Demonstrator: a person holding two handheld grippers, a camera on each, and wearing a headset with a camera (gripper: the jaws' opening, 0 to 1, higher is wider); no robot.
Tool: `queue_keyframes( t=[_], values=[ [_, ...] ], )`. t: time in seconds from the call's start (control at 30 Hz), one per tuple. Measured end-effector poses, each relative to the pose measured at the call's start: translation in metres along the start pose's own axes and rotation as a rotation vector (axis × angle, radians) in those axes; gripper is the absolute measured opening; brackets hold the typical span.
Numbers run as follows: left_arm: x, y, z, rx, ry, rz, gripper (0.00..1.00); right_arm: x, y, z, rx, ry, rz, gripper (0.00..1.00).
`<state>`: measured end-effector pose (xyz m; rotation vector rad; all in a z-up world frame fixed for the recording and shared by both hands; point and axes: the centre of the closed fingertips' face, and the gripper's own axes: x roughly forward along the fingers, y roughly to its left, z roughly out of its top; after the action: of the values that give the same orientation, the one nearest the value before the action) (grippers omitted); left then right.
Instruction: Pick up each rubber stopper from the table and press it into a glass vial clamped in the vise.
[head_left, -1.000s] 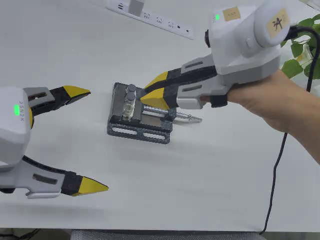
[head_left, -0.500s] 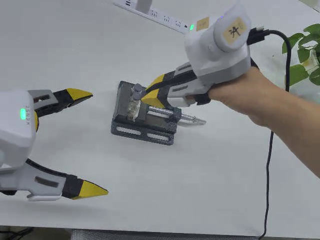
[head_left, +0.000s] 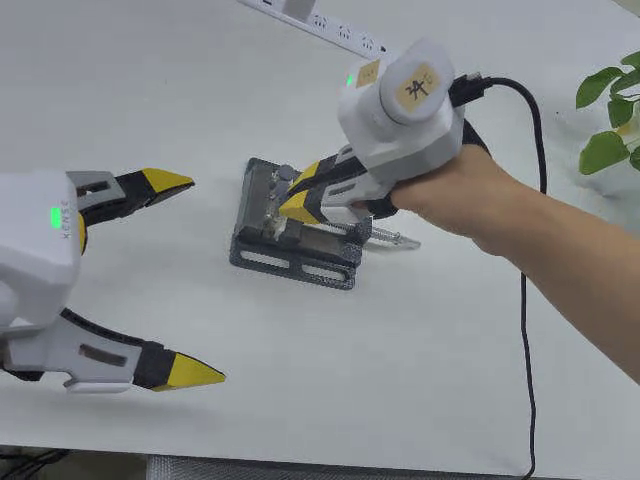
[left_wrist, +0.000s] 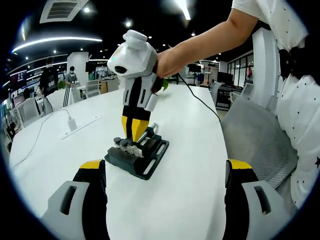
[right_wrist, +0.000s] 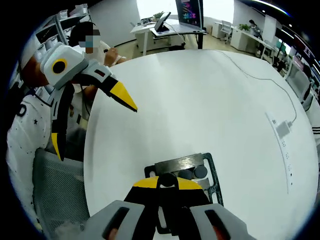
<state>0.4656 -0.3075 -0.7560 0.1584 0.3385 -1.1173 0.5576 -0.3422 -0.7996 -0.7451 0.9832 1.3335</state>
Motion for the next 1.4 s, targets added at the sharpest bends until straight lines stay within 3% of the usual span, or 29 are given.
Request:
queue_keyframes(
  t=[0.4, 1.4],
  values=[
    [0.0005, 0.0016, 0.0008, -0.015, -0.01, 0.001, 0.99, 0.0067, -0.0012, -0.0037, -0.002, 0.023, 0.006, 0.06],
    [-0.0011, 0.002, 0.0009, -0.03, -0.021, 0.001, 0.97, 0.0044, -0.0001, -0.0034, -0.057, 0.08, -0.009, 0.06]
  ],
)
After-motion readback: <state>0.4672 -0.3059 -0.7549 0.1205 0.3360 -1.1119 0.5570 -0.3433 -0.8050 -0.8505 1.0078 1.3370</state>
